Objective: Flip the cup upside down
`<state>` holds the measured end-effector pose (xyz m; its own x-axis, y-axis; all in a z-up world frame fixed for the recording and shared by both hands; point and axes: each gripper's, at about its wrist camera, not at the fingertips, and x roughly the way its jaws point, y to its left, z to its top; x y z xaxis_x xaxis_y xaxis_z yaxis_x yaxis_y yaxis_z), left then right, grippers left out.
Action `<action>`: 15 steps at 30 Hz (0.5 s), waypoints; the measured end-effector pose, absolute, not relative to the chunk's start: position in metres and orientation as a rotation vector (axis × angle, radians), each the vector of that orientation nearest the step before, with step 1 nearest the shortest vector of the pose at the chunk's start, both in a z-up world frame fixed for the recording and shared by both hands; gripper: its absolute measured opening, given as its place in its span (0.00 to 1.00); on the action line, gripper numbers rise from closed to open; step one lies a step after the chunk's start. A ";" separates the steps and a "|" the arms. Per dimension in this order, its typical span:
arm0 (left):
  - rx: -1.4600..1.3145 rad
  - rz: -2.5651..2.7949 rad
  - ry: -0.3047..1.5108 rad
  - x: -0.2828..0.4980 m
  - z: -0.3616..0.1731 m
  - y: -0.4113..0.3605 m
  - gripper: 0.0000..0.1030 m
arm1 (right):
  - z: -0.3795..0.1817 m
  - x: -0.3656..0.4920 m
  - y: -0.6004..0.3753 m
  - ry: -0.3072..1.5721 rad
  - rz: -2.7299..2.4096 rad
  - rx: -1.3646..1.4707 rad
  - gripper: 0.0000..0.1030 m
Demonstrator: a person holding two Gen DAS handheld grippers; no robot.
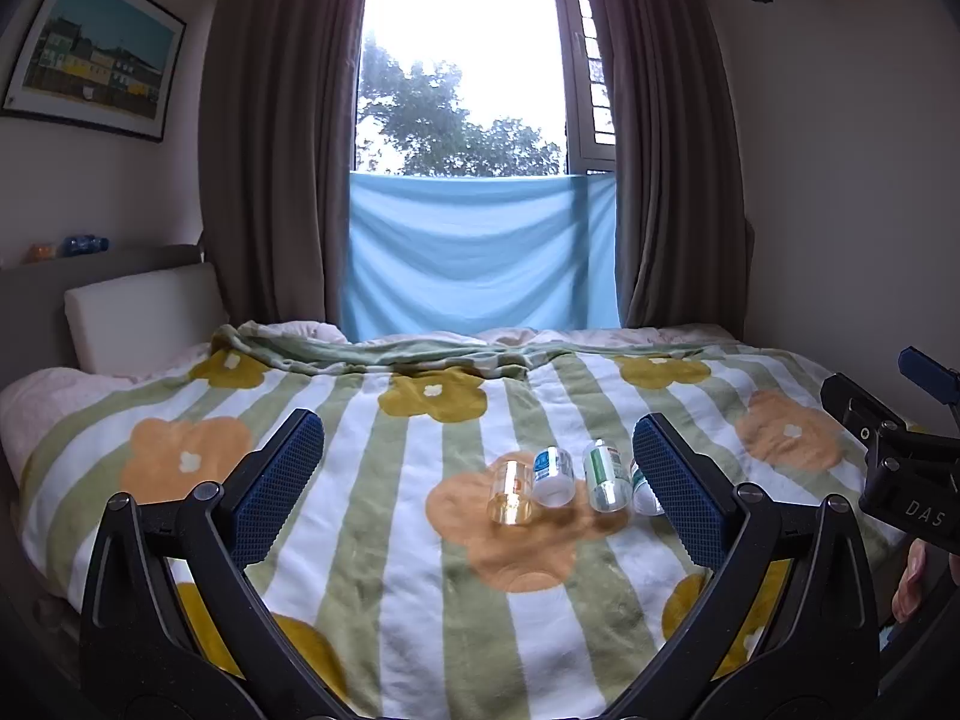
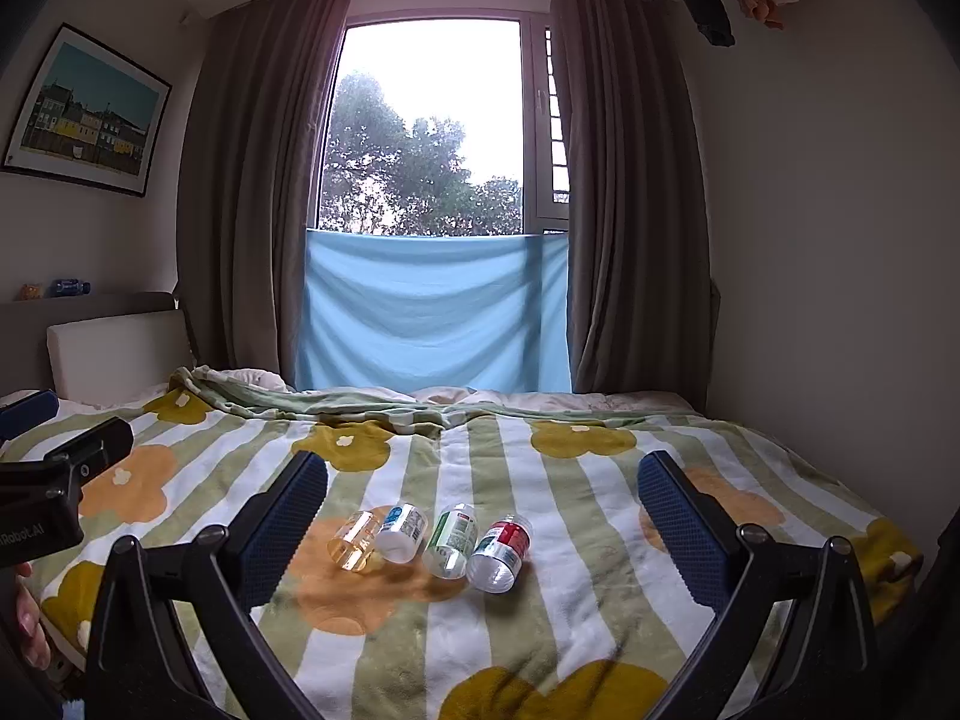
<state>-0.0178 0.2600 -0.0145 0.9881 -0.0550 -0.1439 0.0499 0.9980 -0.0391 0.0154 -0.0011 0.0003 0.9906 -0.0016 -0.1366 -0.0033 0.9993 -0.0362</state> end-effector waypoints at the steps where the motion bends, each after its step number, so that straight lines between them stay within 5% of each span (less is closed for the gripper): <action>1: -0.035 -0.053 0.146 -0.018 -0.014 0.260 1.00 | 0.000 0.015 -0.001 0.137 0.001 -0.035 1.00; 15: -0.037 -0.054 0.151 -0.018 -0.014 0.262 1.00 | -0.002 0.015 0.003 0.140 0.002 -0.030 1.00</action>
<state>-0.0180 0.2623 -0.0143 0.9872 -0.0565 -0.1494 0.0509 0.9979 -0.0407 0.0155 0.0027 -0.0019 0.9902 -0.0002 -0.1394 -0.0040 0.9995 -0.0299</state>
